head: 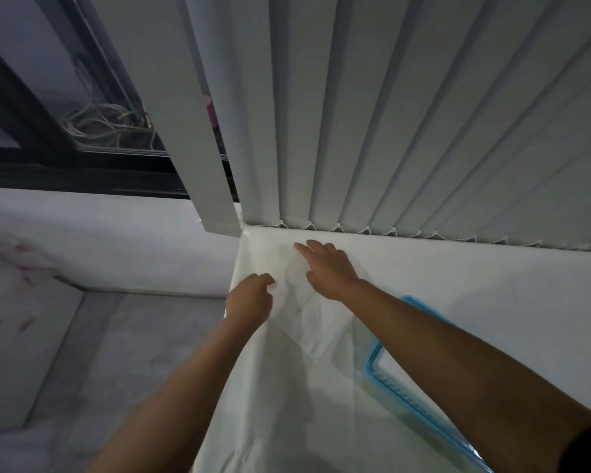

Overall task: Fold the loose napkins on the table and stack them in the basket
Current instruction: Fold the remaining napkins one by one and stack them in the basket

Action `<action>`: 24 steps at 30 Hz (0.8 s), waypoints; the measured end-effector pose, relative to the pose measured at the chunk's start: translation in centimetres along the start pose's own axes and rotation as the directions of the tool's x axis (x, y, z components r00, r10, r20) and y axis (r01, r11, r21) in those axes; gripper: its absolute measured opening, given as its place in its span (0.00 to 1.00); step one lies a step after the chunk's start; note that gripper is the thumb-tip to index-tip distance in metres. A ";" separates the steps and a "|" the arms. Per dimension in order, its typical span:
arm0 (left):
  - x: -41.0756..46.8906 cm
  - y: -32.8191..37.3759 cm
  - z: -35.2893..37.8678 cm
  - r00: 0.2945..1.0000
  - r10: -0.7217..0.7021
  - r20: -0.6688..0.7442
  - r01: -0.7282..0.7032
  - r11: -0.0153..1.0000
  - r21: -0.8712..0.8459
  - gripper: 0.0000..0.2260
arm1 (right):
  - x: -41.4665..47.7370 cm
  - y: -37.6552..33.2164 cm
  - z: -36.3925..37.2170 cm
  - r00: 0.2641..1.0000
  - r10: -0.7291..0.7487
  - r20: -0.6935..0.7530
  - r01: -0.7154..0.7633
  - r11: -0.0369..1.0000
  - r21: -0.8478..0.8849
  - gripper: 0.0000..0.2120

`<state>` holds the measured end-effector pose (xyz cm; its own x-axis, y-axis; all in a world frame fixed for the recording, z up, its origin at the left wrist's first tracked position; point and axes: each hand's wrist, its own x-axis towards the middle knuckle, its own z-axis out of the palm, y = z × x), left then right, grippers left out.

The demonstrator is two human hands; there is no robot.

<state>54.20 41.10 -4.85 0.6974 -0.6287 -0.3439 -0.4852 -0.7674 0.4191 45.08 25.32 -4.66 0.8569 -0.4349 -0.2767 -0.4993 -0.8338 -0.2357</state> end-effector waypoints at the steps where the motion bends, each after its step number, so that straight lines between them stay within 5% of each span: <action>1: 0.0 0.0 -0.5 0.999 0.036 -0.031 -0.034 0.998 0.043 0.17 | 0.3 0.1 -0.2 1.000 -0.019 -0.013 0.019 1.000 -0.004 0.29; 8: -1.2 -0.3 -1.7 0.977 0.202 -0.065 -0.203 0.979 -0.015 0.15 | -0.1 0.7 -1.7 0.994 -0.060 -0.088 0.057 0.998 -0.031 0.08; 17: -4.2 0.7 -0.3 0.907 0.239 0.346 -0.087 0.912 -0.402 0.13 | -5.9 3.3 -1.6 0.990 -0.133 0.047 0.139 0.970 -0.199 0.18; 24: -3.5 0.5 2.1 0.997 0.038 0.066 -0.025 0.982 -0.187 0.14 | -8.8 3.0 -0.6 0.981 -0.057 0.186 0.103 0.965 -0.243 0.22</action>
<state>50.43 42.60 -5.15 0.6422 -0.6645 -0.3822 -0.3956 -0.7144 0.5772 36.14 26.42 -2.35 0.8454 -0.3154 -0.4312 -0.3627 -0.9314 -0.0298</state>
